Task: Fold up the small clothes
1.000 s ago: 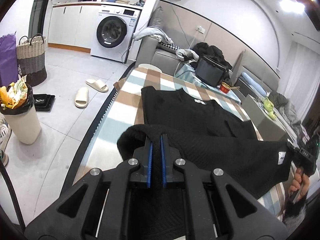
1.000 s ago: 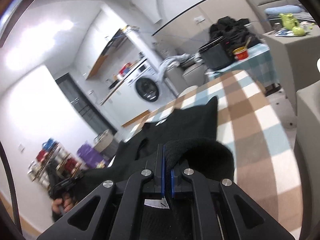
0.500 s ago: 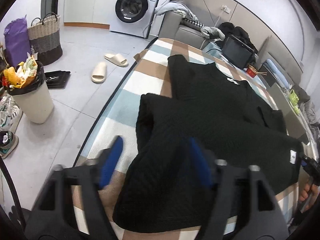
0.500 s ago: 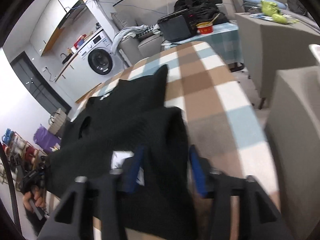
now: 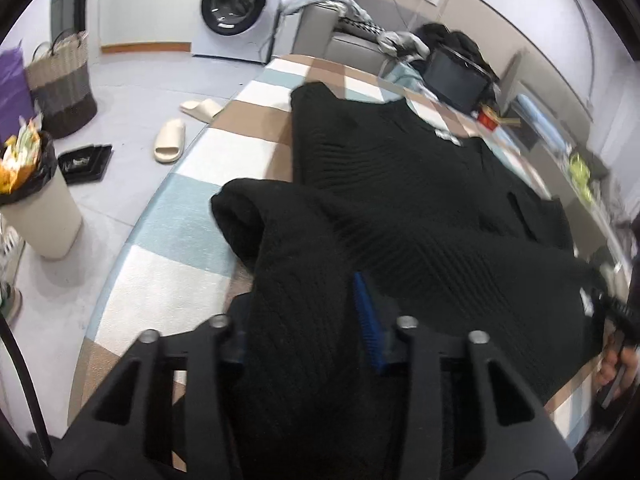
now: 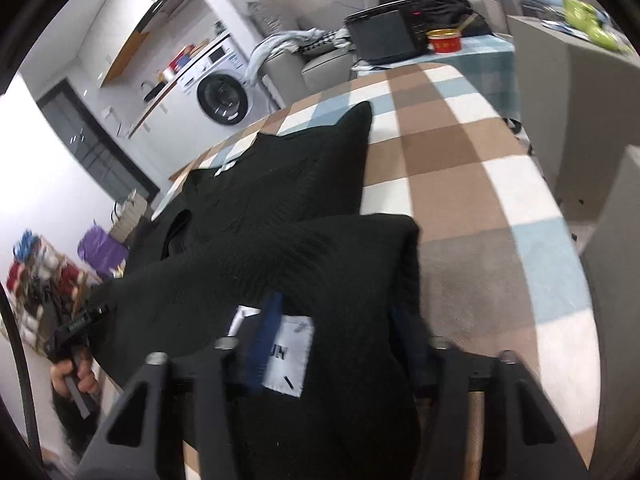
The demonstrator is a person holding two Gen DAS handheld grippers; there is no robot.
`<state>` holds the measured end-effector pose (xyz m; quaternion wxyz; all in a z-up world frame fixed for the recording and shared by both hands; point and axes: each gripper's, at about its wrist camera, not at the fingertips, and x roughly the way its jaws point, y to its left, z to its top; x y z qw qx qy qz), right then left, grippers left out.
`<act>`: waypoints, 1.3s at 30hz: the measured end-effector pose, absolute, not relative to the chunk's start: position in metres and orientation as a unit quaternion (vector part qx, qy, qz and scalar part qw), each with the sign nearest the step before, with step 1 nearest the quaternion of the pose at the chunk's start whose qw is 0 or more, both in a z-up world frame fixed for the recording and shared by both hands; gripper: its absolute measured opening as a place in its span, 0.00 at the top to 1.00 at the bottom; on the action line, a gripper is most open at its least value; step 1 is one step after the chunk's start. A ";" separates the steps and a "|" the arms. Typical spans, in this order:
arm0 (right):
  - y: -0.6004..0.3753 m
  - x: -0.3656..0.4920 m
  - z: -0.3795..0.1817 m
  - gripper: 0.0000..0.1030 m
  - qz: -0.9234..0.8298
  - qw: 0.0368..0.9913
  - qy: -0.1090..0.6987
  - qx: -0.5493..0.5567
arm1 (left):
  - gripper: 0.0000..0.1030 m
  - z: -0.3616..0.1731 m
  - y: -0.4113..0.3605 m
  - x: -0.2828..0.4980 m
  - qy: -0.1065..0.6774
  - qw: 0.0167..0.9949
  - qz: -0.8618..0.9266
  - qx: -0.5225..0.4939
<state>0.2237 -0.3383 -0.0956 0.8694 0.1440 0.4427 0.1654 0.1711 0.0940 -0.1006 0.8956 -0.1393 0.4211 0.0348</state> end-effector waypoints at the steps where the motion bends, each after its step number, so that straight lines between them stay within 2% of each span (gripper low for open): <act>1: -0.335 0.224 -0.096 0.65 0.164 0.869 0.446 0.137 | 0.71 -0.100 0.088 0.172 0.421 0.898 0.033 -0.122; 4: -0.328 0.222 -0.096 0.69 0.165 0.872 0.447 0.112 | 0.72 -0.099 0.083 0.169 0.422 0.901 0.032 -0.097; 15: -0.329 0.189 -0.099 0.69 0.176 0.869 0.450 0.104 | 0.71 -0.094 0.081 0.120 0.424 0.899 0.015 -0.104; 16: -0.331 0.183 -0.099 0.69 0.177 0.869 0.450 0.105 | 0.66 -0.093 0.082 0.114 0.424 0.900 0.015 -0.103; 17: -0.332 0.180 -0.099 0.68 0.177 0.870 0.449 0.105 | 0.58 -0.092 0.083 0.110 0.424 0.900 0.018 -0.100; 20: -0.342 0.172 -0.096 0.59 0.165 0.871 0.449 0.111 | 0.40 -0.089 0.092 0.097 0.420 0.901 0.029 -0.102; 25: -0.376 0.144 -0.082 0.52 0.164 0.872 0.438 0.142 | 0.34 -0.080 0.116 0.067 0.404 0.904 0.049 -0.133; 32: -0.404 0.113 -0.099 0.52 0.196 0.851 0.443 0.204 | 0.33 -0.078 0.126 0.045 0.400 0.904 0.054 -0.143; 39: -0.377 0.097 -0.090 0.52 0.244 0.850 0.441 0.156 | 0.33 -0.073 0.110 0.042 0.399 0.907 0.048 -0.127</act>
